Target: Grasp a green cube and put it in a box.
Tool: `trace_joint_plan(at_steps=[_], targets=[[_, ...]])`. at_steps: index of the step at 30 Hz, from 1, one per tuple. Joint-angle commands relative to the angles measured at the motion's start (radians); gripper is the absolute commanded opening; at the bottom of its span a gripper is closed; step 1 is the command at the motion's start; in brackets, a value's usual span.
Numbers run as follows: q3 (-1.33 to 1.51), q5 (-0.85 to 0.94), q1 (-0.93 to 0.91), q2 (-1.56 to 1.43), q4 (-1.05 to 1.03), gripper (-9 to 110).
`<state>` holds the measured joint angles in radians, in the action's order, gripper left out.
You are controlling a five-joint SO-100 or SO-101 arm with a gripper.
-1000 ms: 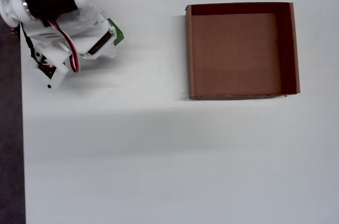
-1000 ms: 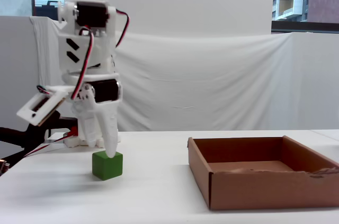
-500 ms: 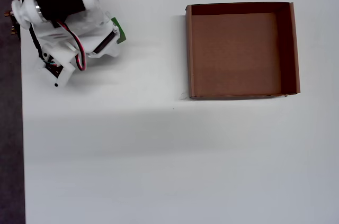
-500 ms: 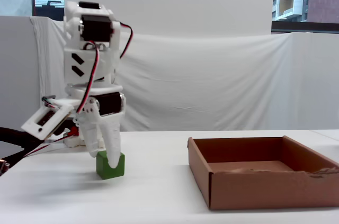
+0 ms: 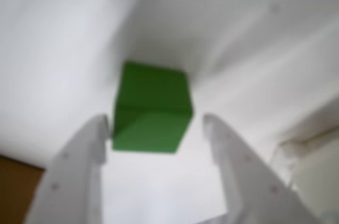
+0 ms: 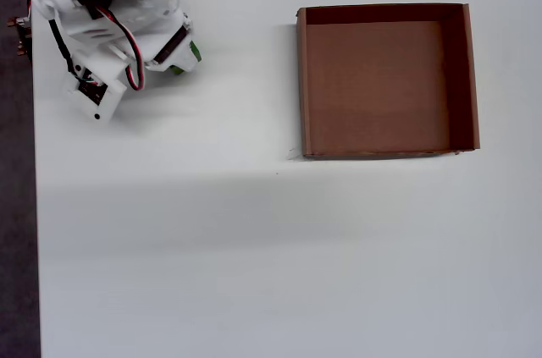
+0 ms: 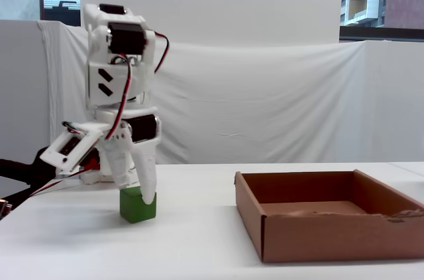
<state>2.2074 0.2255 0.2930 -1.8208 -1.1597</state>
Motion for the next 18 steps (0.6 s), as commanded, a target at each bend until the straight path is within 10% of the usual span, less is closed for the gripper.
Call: trace_joint_plan(at_steps=[1, 18], targets=[[0.003, -0.002, 0.006, -0.046, -0.003, 24], [-0.015, -0.003, -0.011, -0.015, 0.025, 24]])
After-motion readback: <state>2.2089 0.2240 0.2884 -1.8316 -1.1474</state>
